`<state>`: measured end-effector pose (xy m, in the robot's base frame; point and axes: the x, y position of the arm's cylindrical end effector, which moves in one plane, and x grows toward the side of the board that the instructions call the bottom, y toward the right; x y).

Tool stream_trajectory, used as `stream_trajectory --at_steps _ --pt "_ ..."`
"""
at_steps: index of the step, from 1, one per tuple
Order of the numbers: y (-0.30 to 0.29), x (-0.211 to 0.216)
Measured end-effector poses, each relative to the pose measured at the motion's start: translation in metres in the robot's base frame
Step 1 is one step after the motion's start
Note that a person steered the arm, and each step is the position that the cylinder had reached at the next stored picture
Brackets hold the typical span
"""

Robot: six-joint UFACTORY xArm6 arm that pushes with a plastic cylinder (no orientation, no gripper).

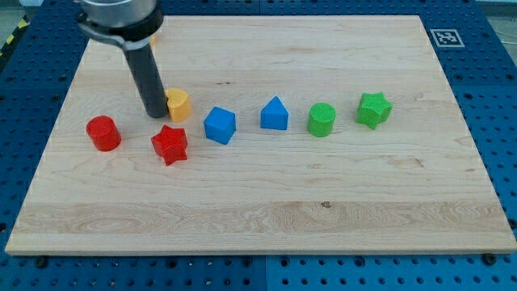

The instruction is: Move the red circle towards the left of the red star

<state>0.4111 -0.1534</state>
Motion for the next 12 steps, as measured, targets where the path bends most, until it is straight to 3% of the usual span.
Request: stream_trajectory --at_steps 2,3,7,9,11,12 --pt "0.000 -0.045" --pt "0.000 -0.047" --pt "0.000 0.025" --pt "-0.004 0.029" --pt "-0.052 0.012" --pt "-0.073 0.028"
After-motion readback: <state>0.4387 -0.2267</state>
